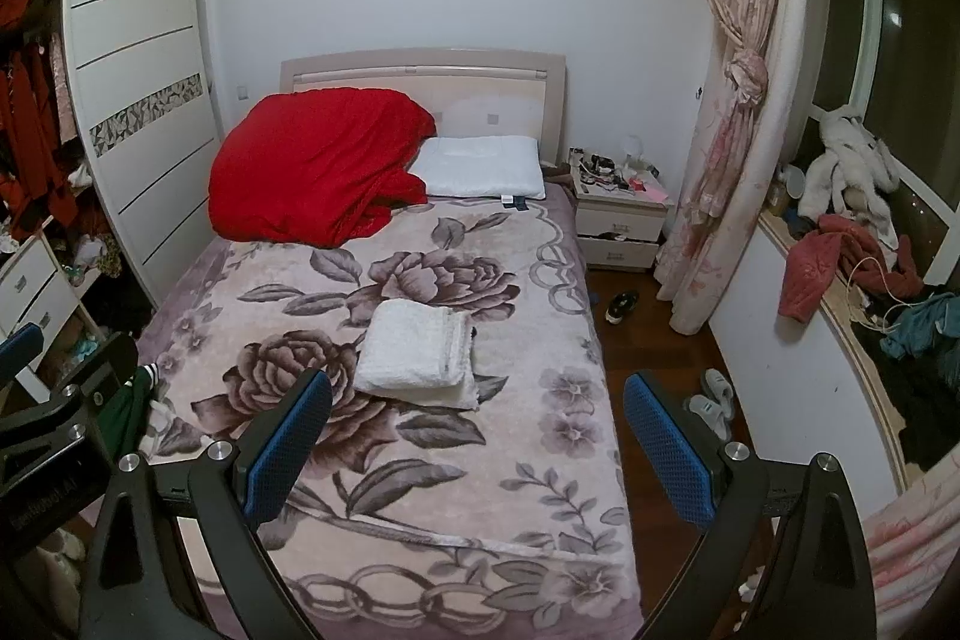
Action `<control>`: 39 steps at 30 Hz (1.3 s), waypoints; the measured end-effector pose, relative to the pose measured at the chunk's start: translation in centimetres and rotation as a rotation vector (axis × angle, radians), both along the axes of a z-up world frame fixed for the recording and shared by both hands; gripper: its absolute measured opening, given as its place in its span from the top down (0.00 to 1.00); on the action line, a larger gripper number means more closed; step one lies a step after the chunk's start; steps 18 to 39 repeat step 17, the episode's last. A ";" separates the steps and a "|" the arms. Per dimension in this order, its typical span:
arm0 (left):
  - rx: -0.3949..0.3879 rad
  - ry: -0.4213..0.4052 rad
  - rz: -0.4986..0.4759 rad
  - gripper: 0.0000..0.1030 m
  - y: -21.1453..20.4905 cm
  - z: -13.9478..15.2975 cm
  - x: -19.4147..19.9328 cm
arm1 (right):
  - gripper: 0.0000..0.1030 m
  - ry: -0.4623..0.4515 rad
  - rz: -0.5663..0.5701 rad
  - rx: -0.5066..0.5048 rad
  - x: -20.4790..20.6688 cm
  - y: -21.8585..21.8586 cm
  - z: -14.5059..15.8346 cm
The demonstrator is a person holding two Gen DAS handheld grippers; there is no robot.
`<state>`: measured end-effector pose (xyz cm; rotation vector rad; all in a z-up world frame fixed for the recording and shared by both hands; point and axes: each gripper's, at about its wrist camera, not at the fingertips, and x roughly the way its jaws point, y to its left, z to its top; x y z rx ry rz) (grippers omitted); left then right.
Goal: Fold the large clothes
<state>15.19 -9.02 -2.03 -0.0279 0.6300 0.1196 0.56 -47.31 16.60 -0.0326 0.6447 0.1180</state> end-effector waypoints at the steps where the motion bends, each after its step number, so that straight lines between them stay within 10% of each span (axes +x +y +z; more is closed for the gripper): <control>1: 0.002 -0.001 0.000 0.00 0.0 -0.1 0.0 | 0.04 0.002 0.001 -0.002 0.0 0.1 -0.1; 39: 0.007 -0.012 0.011 0.00 0.2 0.5 0.1 | 0.03 0.000 0.001 0.000 -0.3 0.1 -0.3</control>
